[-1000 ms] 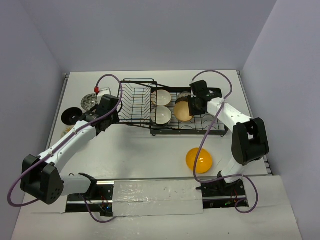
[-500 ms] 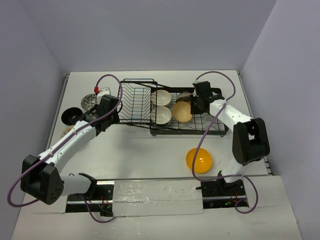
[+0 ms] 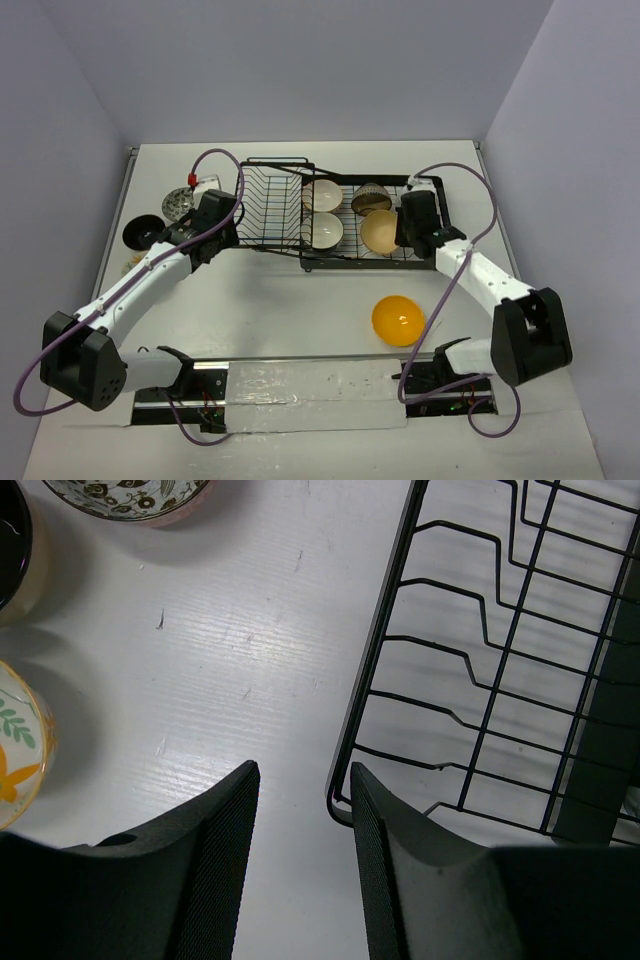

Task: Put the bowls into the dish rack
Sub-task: Pick up the bowl from the dish rack, then insert the bowl into the dish rack.

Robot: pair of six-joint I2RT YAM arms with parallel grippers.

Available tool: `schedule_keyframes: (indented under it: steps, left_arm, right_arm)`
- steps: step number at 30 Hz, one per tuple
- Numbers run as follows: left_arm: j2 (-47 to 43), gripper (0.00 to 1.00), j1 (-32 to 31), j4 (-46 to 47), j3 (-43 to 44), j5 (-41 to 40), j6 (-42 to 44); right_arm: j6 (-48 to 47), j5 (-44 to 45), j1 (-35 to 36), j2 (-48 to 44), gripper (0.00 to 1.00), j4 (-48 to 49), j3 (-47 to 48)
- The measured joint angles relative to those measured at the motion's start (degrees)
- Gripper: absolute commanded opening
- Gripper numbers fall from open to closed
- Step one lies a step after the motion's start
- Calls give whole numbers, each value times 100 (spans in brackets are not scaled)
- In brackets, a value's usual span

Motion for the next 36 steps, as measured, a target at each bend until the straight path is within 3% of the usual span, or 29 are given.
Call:
schedule_keyframes:
  steps: [15,36]
  left_arm:
    - [4,48,0,0,0,0,0]
    - [7,48,0,0,0,2,4]
  right_arm:
    - [-15,970,11,-369,0,1143,-632]
    - [-538,367,9,393,0,2686,-629]
